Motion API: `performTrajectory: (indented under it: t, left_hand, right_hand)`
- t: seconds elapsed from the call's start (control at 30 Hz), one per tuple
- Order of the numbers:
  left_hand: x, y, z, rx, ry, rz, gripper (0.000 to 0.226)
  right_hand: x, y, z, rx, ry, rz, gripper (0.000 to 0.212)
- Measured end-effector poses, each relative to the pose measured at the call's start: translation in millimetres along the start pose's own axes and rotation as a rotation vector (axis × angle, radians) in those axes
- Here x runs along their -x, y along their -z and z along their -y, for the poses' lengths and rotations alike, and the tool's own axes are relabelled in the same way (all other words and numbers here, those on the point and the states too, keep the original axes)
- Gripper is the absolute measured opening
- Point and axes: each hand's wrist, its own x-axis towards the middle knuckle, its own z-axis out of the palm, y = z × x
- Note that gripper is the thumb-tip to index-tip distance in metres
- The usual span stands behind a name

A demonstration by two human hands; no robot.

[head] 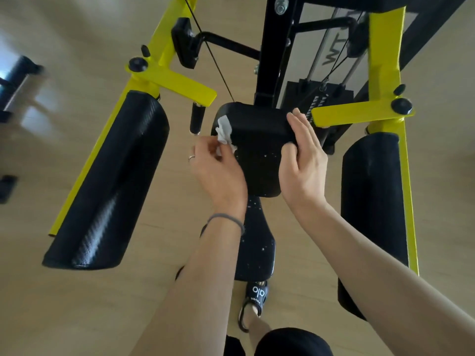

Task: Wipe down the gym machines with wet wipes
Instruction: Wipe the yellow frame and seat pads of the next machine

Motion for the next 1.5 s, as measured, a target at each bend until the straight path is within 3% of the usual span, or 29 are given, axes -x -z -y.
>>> performTrajectory:
  t: [0.17, 0.3, 0.47, 0.53, 0.67, 0.8, 1.0, 1.1, 1.2, 1.27, 1.33, 1.4, 1.5]
  left_hand:
    - [45.6, -19.9, -20.8, -0.056, -0.219, 0.247, 0.008]
    - [31.4, -12.5, -11.0, -0.079, -0.263, 0.232, 0.007]
    - [-6.1, 5.9, -1.5, 0.013, -0.085, -0.038, 0.012]
    - [-5.4, 2.6, -2.0, 0.041, -0.040, -0.074, 0.015]
    - [39.6, -18.0, -0.3, -0.074, -0.062, 0.146, 0.012]
    - [72.1, -35.1, 10.7, -0.103, 0.125, 0.296, 0.011]
    - [18.3, -13.7, -2.5, 0.040, -0.043, 0.011, 0.015]
    - [2.2, -11.3, -2.2, 0.212, 0.094, -0.156, 0.019]
    - [23.1, -20.0, 12.0, 0.202, 0.288, -0.034, 0.017]
    - [46.2, -29.1, 27.8, 0.352, 0.648, 0.106, 0.007]
    - [59.3, -34.5, 35.6, 0.451, 0.953, 0.160, 0.017]
    - [56.0, -35.9, 27.4, 0.494, 0.989, 0.153, 0.021]
    - [40.9, -32.0, -1.6, 0.462, 0.737, 0.070, 0.015]
  right_hand:
    - [-6.6, 5.6, -1.2, -0.119, -0.061, -0.031, 0.050]
    - [-10.2, 14.1, -2.1, -0.200, -0.115, -0.019, 0.049]
    - [-8.6, 8.6, -3.5, -0.234, -0.125, -0.032, 0.043]
    - [-8.6, 7.5, -4.4, -0.237, -0.123, -0.045, 0.041]
    - [-7.6, 3.5, -5.6, -0.246, -0.102, -0.066, 0.041]
    - [-8.4, 9.8, -10.2, -0.230, -0.073, -0.022, 0.041]
    - [-11.2, 12.9, -12.2, -0.261, -0.090, 0.009, 0.039]
    - [-8.6, 8.0, -12.0, -0.266, -0.097, -0.007, 0.039]
    - [-7.2, 6.4, -12.9, -0.251, -0.072, -0.011, 0.039]
    - [-7.2, 6.4, -12.4, -0.241, -0.064, -0.012, 0.039]
    - [-7.5, 8.5, -12.5, -0.237, -0.070, 0.003, 0.040]
    - [-7.4, 11.9, -14.8, -0.223, -0.055, 0.027, 0.040]
    - [-9.2, 11.4, -17.7, -0.221, -0.045, 0.027, 0.040]
